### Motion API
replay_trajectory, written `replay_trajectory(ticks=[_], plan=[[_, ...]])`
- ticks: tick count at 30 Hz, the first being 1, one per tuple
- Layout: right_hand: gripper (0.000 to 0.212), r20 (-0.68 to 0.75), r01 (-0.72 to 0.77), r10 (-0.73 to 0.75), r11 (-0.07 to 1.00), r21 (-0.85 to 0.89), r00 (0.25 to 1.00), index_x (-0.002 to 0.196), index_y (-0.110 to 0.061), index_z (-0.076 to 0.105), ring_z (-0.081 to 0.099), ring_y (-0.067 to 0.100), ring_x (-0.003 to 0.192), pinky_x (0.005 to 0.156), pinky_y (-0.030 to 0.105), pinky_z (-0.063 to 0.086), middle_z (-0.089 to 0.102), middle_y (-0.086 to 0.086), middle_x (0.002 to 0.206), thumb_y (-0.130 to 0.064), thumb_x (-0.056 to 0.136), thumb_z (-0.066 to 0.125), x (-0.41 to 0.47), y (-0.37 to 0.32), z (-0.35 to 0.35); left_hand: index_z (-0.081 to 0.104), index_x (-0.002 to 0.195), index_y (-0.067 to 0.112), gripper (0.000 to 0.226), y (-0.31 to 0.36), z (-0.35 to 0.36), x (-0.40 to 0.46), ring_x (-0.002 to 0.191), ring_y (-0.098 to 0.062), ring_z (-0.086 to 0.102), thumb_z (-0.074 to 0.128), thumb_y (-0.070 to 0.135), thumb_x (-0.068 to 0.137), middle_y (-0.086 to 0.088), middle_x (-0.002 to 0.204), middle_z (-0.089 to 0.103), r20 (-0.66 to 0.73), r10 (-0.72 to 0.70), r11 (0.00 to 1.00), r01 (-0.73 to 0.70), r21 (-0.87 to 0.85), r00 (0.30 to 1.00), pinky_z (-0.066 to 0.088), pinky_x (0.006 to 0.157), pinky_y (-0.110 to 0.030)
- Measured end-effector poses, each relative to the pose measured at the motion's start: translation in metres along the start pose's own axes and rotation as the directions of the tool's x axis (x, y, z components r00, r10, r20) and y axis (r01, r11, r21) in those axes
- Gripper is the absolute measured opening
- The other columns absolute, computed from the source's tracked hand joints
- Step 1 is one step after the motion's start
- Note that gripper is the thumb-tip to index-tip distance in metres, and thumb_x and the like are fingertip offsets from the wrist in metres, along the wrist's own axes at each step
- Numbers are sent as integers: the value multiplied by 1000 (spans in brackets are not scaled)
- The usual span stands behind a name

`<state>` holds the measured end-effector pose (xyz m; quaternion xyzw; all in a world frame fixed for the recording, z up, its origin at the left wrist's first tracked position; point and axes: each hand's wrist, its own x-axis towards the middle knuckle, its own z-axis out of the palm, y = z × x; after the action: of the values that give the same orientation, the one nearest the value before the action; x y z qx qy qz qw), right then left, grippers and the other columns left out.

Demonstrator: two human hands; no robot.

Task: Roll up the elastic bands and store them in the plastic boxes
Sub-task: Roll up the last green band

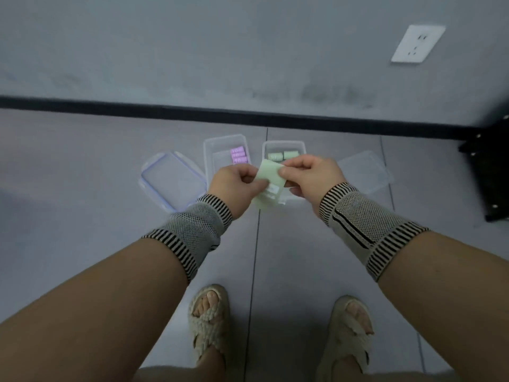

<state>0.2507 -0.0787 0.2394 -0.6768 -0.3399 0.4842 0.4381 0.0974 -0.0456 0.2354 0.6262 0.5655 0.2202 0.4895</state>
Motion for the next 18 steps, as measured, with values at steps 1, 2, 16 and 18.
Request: replay_trajectory(ticks=[1, 2, 16, 18], plan=[[13, -11, 6, -6, 999, 40, 1000, 76, -22, 66, 66, 9, 64, 65, 25, 50, 69, -1, 74, -10, 81, 72, -10, -10, -2, 68, 89, 20, 7, 9, -3, -9, 67, -4, 58, 67, 16, 84, 5, 79, 67, -28, 10, 999, -11, -37, 1000, 48, 67, -18], [13, -23, 11, -9, 997, 80, 1000, 77, -21, 67, 66, 10, 65, 66, 26, 51, 69, -1, 75, -10, 81, 71, -20, -19, -3, 69, 98, 18, 13, 17, -7, -17, 74, -6, 60, 65, 15, 85, 3, 86, 68, -79, 33, 998, -37, -54, 996, 49, 75, -20], [15, -66, 139, -129, 972, 187, 989, 78, -18, 73, 69, 7, 78, 79, 25, 55, 73, 4, 80, -14, 87, 62, -116, -58, -13, 63, 85, 41, 35, 64, -2, -98, 72, -3, 63, 57, 8, 91, 7, 82, 69, -79, 270, 950, -279, -139, 960, 52, 75, -26], [15, -142, 207, -189, 971, 123, 972, 78, -18, 70, 62, -1, 64, 63, 15, 49, 69, -2, 73, -7, 85, 63, -121, -59, -18, 64, 81, 41, 37, 66, -5, -98, 73, -10, 62, 52, 9, 94, 11, 75, 69, -71, 241, 956, -249, -154, 968, 53, 80, -35]])
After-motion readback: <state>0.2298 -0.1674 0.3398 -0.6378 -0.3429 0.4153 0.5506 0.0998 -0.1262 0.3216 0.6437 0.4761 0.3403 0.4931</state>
